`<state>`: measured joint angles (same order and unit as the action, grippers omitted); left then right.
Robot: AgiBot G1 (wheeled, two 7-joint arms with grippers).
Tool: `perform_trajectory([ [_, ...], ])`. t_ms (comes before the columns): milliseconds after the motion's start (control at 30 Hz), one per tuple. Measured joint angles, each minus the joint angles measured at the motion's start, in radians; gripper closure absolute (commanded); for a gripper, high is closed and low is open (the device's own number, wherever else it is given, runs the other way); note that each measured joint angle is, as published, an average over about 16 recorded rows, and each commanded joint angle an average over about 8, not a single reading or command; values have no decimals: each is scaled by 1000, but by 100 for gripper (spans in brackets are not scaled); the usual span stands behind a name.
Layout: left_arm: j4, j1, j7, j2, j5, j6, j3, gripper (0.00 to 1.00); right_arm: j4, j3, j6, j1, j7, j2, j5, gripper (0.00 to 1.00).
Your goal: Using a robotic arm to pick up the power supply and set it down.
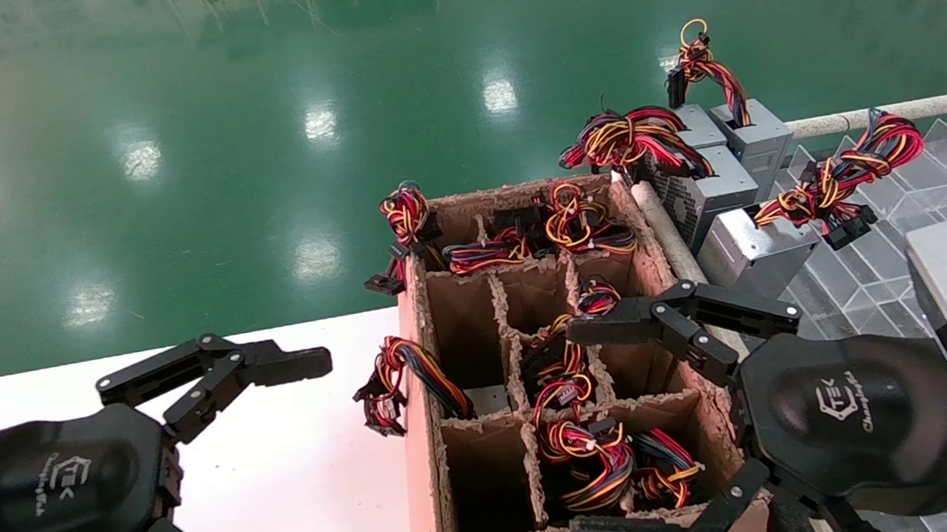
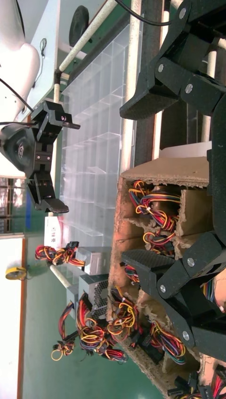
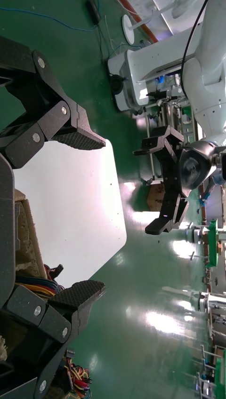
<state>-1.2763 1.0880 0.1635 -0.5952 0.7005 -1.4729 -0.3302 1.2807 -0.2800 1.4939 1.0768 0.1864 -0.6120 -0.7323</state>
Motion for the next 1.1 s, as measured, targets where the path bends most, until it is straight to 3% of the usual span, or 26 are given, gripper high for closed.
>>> perform_trajectory([
  [767, 0, 0, 0, 0, 0, 0, 0, 2, 0, 0, 0, 0, 0, 0, 0, 0],
  [1033, 0, 0, 0, 0, 0, 0, 0, 100, -2, -3, -5, 0, -4, -1, -11, 0],
  [1100, 0, 0, 0, 0, 0, 0, 0, 100, -7, -5, -15, 0, -6, -1, -25, 0],
])
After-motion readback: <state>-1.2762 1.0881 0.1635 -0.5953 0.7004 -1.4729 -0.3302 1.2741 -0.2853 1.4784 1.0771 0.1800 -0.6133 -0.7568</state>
